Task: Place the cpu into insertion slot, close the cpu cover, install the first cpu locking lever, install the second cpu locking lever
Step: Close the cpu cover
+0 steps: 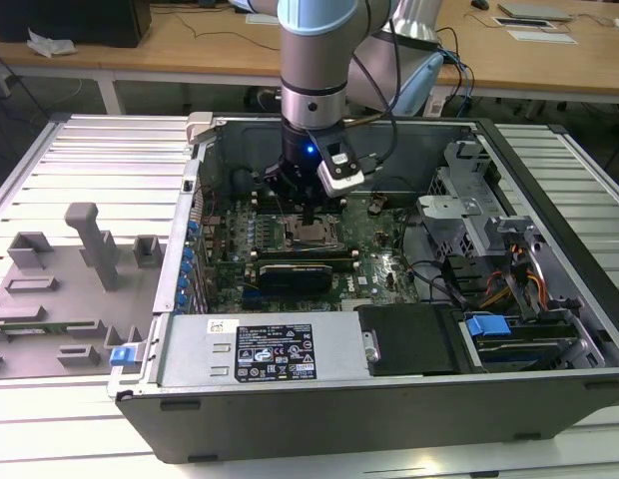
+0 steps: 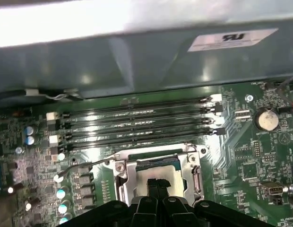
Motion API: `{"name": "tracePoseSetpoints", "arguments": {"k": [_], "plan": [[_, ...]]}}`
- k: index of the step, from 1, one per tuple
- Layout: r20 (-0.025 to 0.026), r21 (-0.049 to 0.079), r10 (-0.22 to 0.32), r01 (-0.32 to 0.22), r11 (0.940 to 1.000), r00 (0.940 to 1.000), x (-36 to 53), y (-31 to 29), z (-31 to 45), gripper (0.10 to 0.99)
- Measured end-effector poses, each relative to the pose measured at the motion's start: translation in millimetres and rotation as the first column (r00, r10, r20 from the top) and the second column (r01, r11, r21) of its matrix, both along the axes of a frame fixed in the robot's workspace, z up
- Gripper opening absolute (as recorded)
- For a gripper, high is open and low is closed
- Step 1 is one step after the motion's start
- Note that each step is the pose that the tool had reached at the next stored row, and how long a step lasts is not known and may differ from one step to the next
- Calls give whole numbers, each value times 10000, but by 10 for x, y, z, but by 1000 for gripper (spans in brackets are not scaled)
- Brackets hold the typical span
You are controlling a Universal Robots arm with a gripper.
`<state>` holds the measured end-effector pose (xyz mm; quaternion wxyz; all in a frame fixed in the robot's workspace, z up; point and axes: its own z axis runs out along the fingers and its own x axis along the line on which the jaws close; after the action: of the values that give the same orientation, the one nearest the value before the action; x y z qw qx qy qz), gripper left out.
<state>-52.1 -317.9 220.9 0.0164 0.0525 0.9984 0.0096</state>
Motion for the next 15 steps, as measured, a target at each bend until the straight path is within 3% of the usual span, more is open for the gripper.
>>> {"name": "tracePoseSetpoints", "arguments": {"k": [6,10,15], "plan": [[0,1,415,-415,9991,9991,-101,-92,-10,106],[-2,-4,1151,-1151,9934,9934,-109,-95,-17,106],[-1,-5,1750,-1750,9846,9846,-197,-94,-62,106]]}}
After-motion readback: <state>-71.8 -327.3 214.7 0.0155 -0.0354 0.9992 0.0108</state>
